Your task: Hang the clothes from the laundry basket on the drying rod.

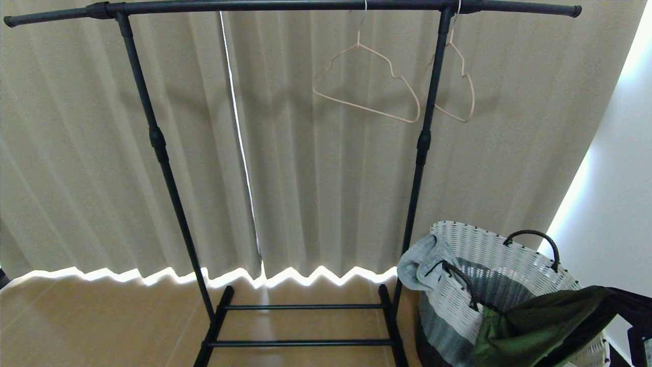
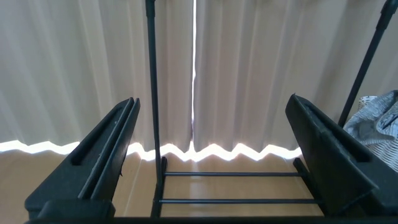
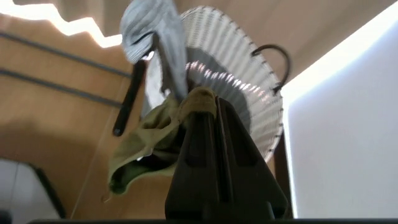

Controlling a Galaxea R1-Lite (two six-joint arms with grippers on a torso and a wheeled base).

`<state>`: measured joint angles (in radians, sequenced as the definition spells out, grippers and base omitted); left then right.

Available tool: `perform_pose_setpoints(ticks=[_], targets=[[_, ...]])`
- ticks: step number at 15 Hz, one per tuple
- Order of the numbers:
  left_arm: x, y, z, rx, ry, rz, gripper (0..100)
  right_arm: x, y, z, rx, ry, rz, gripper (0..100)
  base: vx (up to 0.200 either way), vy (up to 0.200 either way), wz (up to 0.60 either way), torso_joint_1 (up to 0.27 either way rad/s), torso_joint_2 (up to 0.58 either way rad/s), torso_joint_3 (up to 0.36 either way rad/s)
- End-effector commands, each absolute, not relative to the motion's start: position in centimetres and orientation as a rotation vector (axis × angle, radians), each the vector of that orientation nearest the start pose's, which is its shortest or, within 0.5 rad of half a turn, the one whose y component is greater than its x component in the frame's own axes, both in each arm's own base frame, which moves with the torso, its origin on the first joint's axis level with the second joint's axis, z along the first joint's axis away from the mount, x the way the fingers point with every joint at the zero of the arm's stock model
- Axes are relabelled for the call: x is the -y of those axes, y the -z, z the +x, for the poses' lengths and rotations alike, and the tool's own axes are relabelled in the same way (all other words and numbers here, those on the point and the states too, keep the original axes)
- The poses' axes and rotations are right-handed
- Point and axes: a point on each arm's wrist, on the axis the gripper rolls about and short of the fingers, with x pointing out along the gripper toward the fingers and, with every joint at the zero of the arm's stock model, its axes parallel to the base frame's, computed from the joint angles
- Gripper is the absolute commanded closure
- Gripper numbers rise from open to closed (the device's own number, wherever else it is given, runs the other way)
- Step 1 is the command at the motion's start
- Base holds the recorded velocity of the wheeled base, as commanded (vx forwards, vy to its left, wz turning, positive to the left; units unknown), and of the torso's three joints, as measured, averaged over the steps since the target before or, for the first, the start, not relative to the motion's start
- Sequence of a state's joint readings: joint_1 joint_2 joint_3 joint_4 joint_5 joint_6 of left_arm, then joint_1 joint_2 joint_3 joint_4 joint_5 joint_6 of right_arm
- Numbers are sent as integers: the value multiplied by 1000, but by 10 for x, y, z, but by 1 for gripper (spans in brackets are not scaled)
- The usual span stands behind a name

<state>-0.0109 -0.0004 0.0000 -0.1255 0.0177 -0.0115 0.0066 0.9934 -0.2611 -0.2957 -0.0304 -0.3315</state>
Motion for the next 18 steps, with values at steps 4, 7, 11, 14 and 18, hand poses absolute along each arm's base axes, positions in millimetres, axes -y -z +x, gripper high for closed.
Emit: perform_pose_setpoints(ticks=[4,7,11,14,18], targets=[[-1,-88,-24,126,-7,-14,0,-6,-140,118,-489,-110,-350,100,0,0,0,0,0,0],[-1,-88,-24,126,-2,-11,0,-6,-141,118,-484,-106,-350,100,0,0,0,0,0,0],[-1,-88,-24,126,-4,-12,0,-7,-141,117,-485,-107,-351,100,0,150,0,2,2,5],[-1,-88,-24,126,-4,-12,0,-7,-141,117,-482,-107,-351,100,0,200,0,6,2,1],[-1,-88,-24,126,-5,-12,0,-7,-145,119,-467,-109,-349,100,0,100,0,1,1,2]])
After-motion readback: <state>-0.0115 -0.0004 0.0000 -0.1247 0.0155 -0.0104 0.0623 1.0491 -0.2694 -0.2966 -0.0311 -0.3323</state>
